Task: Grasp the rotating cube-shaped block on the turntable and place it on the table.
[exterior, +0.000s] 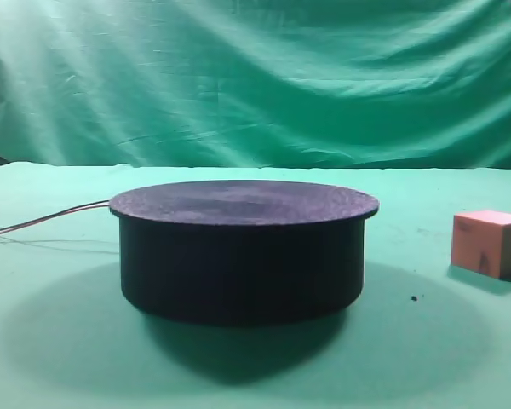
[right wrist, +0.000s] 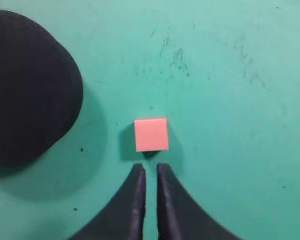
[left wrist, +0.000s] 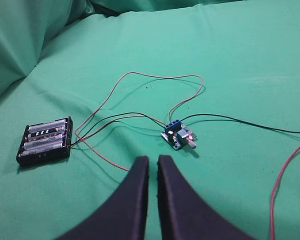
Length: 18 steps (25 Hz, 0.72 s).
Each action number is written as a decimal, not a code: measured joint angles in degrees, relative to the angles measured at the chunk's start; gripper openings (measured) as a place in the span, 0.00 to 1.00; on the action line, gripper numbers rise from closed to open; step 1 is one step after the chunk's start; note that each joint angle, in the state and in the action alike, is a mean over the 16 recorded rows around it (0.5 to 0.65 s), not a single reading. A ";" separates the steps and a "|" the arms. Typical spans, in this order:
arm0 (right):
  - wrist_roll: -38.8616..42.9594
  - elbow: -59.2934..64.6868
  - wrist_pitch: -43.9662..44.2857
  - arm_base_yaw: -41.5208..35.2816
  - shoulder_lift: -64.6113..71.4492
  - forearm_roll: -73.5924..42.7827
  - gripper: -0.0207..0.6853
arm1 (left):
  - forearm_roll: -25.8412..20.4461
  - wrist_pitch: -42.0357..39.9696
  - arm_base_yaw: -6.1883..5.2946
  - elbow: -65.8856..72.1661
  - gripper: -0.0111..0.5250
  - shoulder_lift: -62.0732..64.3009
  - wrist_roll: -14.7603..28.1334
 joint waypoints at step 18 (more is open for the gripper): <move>-1.38 7.79 -10.20 -0.82 -16.36 -3.06 0.03 | 0.00 0.00 0.00 0.00 0.02 0.00 0.00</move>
